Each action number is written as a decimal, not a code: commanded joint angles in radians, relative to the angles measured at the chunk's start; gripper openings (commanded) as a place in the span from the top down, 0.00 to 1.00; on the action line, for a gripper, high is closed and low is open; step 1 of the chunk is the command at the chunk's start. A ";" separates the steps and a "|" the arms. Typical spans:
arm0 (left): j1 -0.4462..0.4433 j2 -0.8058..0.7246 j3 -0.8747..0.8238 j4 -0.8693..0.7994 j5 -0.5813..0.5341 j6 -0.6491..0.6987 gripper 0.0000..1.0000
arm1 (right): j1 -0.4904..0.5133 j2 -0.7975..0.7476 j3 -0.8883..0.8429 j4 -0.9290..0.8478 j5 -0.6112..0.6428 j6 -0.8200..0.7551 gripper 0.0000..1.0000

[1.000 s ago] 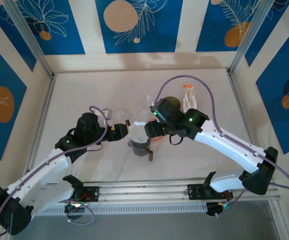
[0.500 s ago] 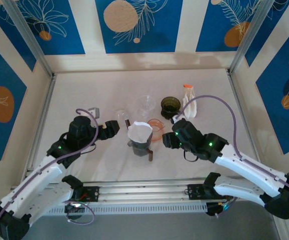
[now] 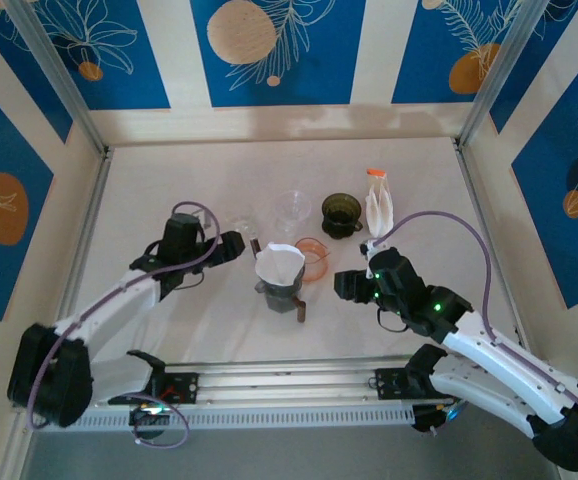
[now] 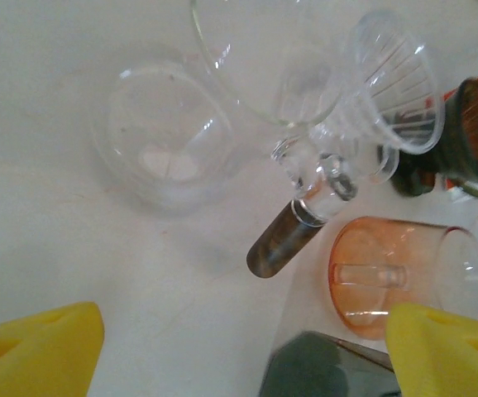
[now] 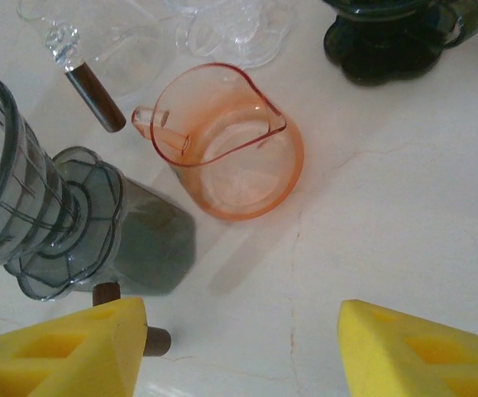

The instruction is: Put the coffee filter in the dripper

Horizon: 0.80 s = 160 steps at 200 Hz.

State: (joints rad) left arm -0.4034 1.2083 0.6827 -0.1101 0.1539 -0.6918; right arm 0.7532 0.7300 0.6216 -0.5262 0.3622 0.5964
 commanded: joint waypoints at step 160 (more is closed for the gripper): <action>-0.093 0.343 0.242 0.083 -0.197 0.008 0.36 | -0.018 -0.013 -0.014 0.013 -0.121 -0.016 0.33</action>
State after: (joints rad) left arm -0.4885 1.5295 0.8928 -0.0082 0.0200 -0.6807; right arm 0.7395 0.7296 0.6064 -0.5156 0.2642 0.5938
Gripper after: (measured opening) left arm 0.660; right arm 0.676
